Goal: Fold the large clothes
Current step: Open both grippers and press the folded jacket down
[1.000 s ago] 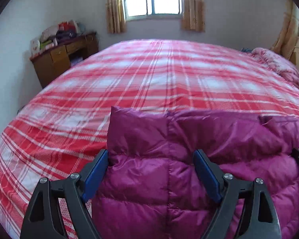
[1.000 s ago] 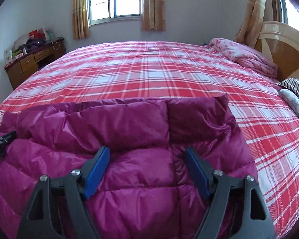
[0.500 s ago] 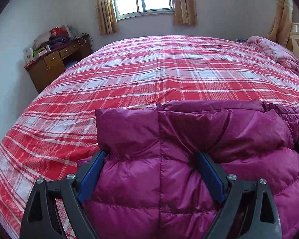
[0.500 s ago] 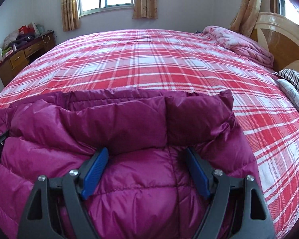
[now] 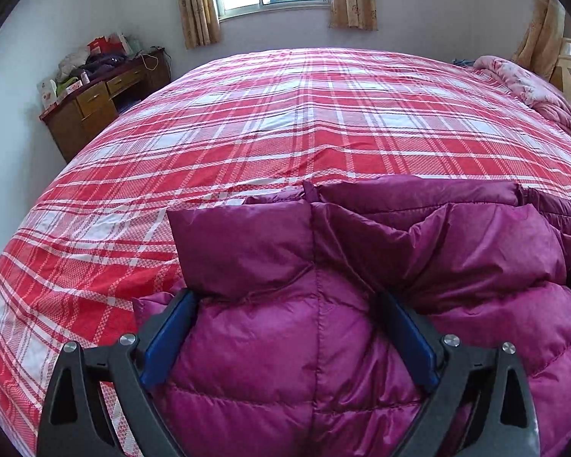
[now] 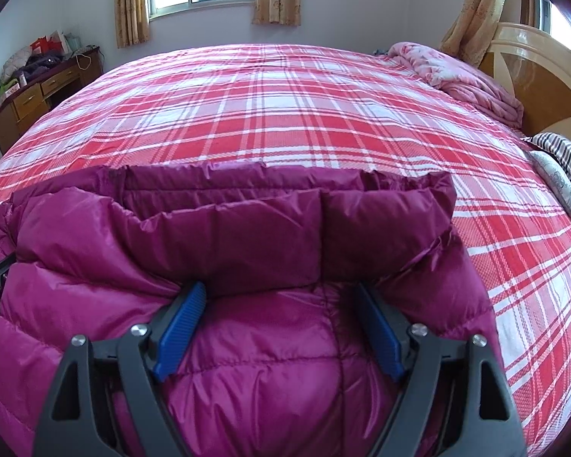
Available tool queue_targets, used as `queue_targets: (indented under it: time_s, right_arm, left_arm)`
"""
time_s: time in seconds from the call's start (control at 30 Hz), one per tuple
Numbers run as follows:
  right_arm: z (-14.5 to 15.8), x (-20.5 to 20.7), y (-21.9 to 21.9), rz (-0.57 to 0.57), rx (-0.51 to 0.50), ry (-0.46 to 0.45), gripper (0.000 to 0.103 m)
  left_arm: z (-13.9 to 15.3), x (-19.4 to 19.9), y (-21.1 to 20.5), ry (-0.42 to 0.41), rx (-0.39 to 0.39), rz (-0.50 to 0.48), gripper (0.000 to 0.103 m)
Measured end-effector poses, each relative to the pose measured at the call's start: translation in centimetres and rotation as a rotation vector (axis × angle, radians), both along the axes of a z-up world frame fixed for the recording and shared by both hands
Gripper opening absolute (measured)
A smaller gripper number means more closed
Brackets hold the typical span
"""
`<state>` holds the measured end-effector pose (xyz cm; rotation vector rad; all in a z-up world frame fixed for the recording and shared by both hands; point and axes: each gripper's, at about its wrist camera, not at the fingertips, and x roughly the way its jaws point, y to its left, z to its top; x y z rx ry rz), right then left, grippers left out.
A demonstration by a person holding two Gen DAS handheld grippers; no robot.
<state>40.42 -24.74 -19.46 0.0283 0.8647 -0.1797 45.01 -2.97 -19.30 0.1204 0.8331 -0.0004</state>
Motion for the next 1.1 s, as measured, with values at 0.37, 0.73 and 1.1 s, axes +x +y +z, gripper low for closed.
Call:
queue_targets:
  time_s: [0.37, 0.73, 1.1]
  right_arm:
    - [-0.2, 0.4, 0.3, 0.002, -0.024, 0.023, 0.083]
    - [-0.3, 0.5, 0.5, 0.001, -0.039, 0.029, 0.083]
    - [3.9, -3.0, 4.1, 0.029, 0.008, -0.119, 0.084]
  left_arm:
    - [-0.3, 0.2, 0.0, 0.011, 0.014, 0.005, 0.098]
    - [-0.5, 0.4, -0.1, 0.017, 0.028, 0.02, 0.101]
    - [-0.6, 0.3, 0.0, 0.016, 0.023, 0.028, 0.102]
